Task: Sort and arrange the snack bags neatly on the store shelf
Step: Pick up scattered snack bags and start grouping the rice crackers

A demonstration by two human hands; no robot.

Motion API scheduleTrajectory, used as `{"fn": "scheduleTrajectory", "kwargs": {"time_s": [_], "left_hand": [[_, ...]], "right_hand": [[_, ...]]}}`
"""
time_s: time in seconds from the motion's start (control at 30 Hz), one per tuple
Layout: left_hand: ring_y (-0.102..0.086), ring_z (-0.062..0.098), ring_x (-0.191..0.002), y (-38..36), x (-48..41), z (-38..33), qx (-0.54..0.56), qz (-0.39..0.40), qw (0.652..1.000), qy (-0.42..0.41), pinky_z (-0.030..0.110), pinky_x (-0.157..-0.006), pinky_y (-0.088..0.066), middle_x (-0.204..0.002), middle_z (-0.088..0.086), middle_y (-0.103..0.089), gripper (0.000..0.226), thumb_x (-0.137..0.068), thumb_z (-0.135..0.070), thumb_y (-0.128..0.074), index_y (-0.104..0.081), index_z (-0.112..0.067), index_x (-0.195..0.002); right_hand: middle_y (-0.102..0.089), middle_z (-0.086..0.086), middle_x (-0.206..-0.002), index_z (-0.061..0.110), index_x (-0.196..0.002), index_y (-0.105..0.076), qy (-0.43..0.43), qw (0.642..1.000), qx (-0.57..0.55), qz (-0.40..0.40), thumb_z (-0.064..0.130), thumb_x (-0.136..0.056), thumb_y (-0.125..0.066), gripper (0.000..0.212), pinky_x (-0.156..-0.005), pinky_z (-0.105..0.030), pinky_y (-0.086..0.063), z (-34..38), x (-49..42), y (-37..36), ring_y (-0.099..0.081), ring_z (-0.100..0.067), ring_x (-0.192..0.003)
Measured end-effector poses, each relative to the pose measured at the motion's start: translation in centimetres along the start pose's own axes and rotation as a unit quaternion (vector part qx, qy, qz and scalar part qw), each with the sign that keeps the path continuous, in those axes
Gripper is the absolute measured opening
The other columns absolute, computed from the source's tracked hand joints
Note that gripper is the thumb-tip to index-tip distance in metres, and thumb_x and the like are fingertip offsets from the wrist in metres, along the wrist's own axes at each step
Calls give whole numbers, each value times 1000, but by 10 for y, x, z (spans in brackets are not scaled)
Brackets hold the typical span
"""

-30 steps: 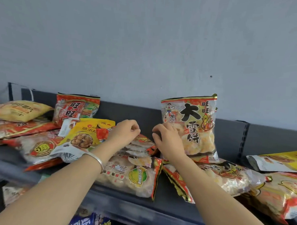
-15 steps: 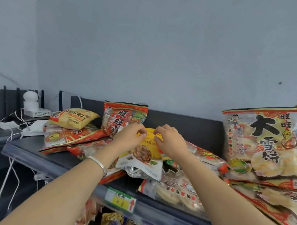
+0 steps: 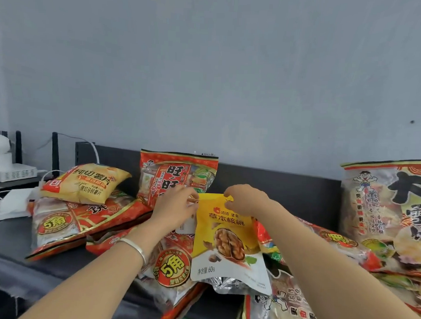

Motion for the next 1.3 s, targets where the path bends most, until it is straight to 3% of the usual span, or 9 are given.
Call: {"fn": "scheduleTrajectory", "kwargs": {"time_s": [0.27, 0.4, 0.47, 0.57, 0.67, 0.87, 1.0, 1.1, 1.3], "left_hand": [[-49, 15, -120, -13, -27, 3, -36, 63, 997, 4, 37, -95, -41, -136, -4, -46, 34, -93, -40, -48, -49, -33, -127], [-43, 21, -128, -20, -42, -1, -42, 96, 994, 15, 43, -99, -39, -143, -2, -45, 37, -100, -33, -35, -45, -28, -135], [-45, 23, -127, -27, -50, -5, -25, 117, 993, 14, 45, -100, -41, -141, 0, -47, 37, -101, -29, -32, -46, -25, -135], [-65, 27, -102, -46, -56, -17, -2, 182, 983, 20, 39, -80, -54, -117, 8, -65, 36, -100, -26, -35, -48, -20, -133], [-53, 26, -119, -54, -71, -24, -151, 177, 972, -14, 39, -90, -44, -134, 3, -53, 40, -96, -38, -43, -49, -24, -133], [-57, 21, -78, -70, -88, -21, -152, 187, 970, -8, 28, -59, -42, -86, 4, -61, 23, -91, -30, -52, -59, -8, -85], [-57, 23, -79, -67, -90, -13, -45, 195, 980, 3, 30, -63, -45, -79, 4, -57, 20, -89, -25, -52, -51, -18, -71], [-57, 24, -82, -28, -90, 0, 1, 115, 993, 22, 35, -71, -47, -84, 3, -58, 18, -89, -31, -54, -51, -20, -75], [-46, 20, -73, 55, -59, 37, 152, -23, 984, 89, 30, -57, -30, -77, 1, -47, 20, -94, -25, -51, -46, -14, -79]], "right_hand": [[-46, -6, -143, 15, -144, -36, 9, 991, -70, 115, 52, -90, -56, 69, -94, -34, -46, -2, -26, -38, -49, -25, -125], [-57, -3, -95, 11, -103, -57, 11, 983, -148, 103, 47, -86, -65, 41, -69, -29, -40, -20, -32, -39, -55, -19, -82], [-45, 2, -72, 17, -72, -45, 16, 984, -133, 119, 39, -88, -66, 35, -57, -26, -34, -28, -30, -39, -43, -15, -63], [-44, 6, -70, 23, -68, -40, 10, 986, -102, 133, 28, -90, -65, 33, -53, -21, -36, -41, -24, -36, -45, -12, -62], [-47, 4, -69, 22, -69, -44, 5, 985, -104, 139, 27, -91, -64, 30, -50, -21, -35, -53, -19, -34, -44, -12, -57], [-64, -3, -88, 11, -90, -62, -8, 983, -131, 130, 31, -90, -65, 21, -67, -27, -48, -62, -19, -39, -60, -18, -78], [-56, 2, -80, 19, -78, -56, -12, 985, -150, 89, 28, -89, -66, 18, -66, -29, -46, -59, -20, -27, -54, -18, -75], [-56, 3, -99, 14, -111, -63, -18, 983, -182, -9, 31, -86, -70, 31, -76, -29, -41, -51, -23, -4, -50, -15, -90], [-47, -8, -103, 15, -103, -65, -33, 955, -223, -190, 30, -84, -71, 24, -64, -28, -38, 2, -31, 33, -52, -27, -89]]}}
Point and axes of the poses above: each hand's wrist, its own x-axis away from the middle knuckle, its own y-axis out of the back of the hand, z = x × y, the point moved 8 cm from there along -x, towards the middle knuckle
